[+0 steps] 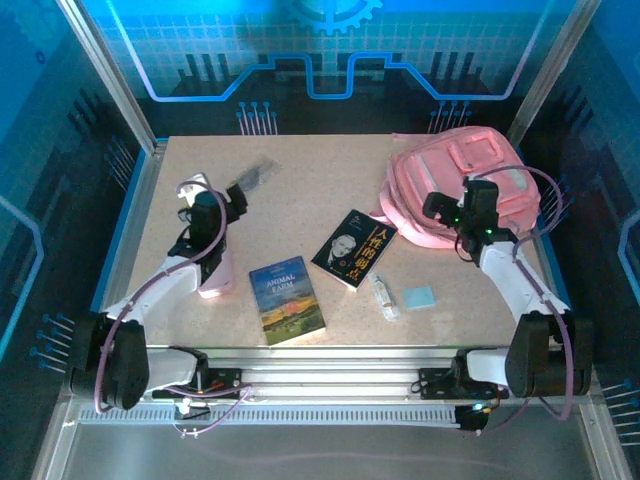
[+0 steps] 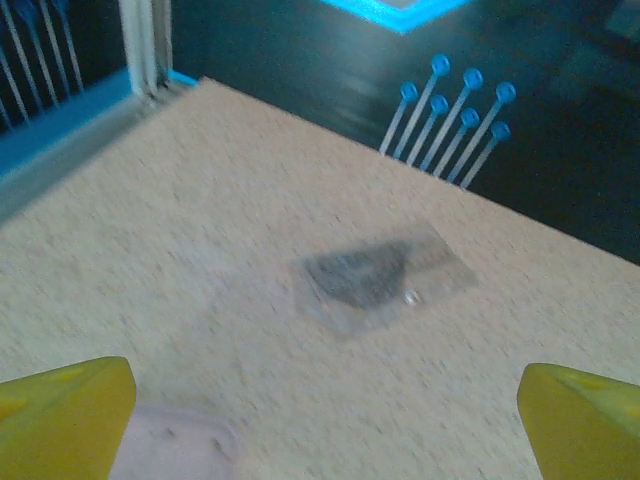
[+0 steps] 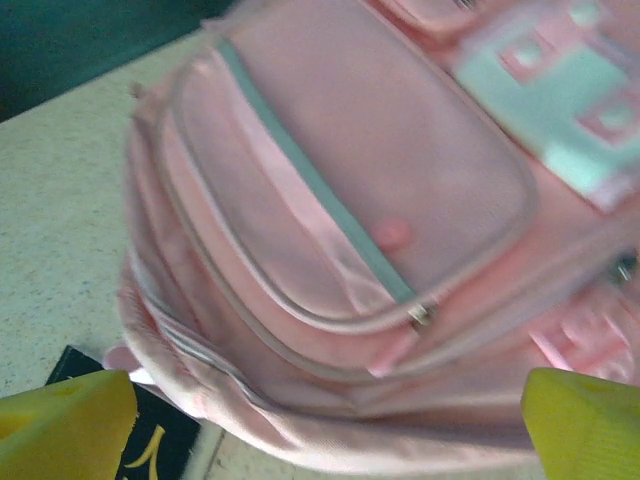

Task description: Pack books, pencil case, and school supplies into a backpack

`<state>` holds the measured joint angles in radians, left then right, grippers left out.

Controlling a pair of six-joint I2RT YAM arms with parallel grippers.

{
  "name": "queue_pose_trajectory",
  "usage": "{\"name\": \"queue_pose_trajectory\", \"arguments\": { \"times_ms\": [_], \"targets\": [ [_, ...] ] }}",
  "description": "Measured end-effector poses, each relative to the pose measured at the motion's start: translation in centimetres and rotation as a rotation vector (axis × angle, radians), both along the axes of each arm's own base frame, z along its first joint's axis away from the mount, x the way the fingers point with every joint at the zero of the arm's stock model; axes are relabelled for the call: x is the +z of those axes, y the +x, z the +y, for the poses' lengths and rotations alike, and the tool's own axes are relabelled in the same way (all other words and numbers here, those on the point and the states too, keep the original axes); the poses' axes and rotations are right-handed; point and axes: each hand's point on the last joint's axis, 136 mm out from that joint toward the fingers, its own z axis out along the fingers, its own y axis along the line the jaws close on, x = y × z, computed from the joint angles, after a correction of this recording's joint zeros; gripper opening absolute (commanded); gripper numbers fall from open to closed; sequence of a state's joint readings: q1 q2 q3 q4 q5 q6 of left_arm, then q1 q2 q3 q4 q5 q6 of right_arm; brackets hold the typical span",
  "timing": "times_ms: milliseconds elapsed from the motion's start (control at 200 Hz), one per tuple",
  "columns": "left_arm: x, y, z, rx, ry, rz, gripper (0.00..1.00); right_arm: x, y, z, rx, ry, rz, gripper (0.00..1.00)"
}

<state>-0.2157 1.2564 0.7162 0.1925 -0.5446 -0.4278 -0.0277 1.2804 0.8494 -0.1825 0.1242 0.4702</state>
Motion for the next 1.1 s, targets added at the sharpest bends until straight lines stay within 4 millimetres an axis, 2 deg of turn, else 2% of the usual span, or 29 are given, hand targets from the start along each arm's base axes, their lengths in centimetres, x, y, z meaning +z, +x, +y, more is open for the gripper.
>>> {"name": "queue_pose_trajectory", "arguments": {
  "times_ms": [100,230,315,475,575,650,735,785,885,1016,1061,1101],
  "targets": [
    [-1.5,0.2,-3.0,-0.064,-0.080,0.044,0.99,-1.4,-1.3,-3.4,-0.112,0.081,0.088,1.00],
    [-2.8,1.0,-7.7,-0.146,-0.188,0.086,0.99,-1.2,-1.5,-8.5,-0.242,0.203,0.104,1.00],
    [-3.7,1.0,-11.3,-0.208,-0.244,0.114,0.99,-1.5,-1.4,-10.9,-0.289,0.282,0.099,1.00],
    [-6.1,-0.4,-18.3,-0.344,-0.309,0.195,0.99,-4.6,-1.3,-12.7,-0.321,0.396,0.151,1.00],
    [-6.8,-0.9,-21.4,-0.406,-0.338,0.229,0.99,-7.0,-0.8,-13.2,-0.327,0.463,0.181,1.00],
    [-6.9,-1.0,-22.9,-0.441,-0.359,0.244,0.99,-8.8,-0.1,-13.1,-0.317,0.504,0.204,1.00],
    [-7.1,-1.1,-24.0,-0.469,-0.385,0.259,0.99,-10.5,0.9,-13.1,-0.305,0.541,0.227,0.91],
    [-7.1,-1.2,-24.5,-0.486,-0.393,0.265,0.99,-11.2,1.5,-13.1,-0.301,0.552,0.235,0.83],
    [-7.0,-1.3,-25.0,-0.506,-0.404,0.273,0.99,-11.9,2.5,-12.9,-0.282,0.552,0.245,0.52],
    [-7.1,-1.3,-25.5,-0.524,-0.415,0.281,0.99,-11.5,3.9,-12.0,-0.235,0.553,0.231,0.14],
    [-7.3,-1.4,-25.7,-0.534,-0.419,0.289,0.99,-11.3,4.3,-11.4,-0.222,0.555,0.226,0.04],
    [-7.5,-1.4,-26.0,-0.542,-0.424,0.297,0.99,-11.2,4.6,-10.7,-0.202,0.566,0.224,0.00]
  ]
}}
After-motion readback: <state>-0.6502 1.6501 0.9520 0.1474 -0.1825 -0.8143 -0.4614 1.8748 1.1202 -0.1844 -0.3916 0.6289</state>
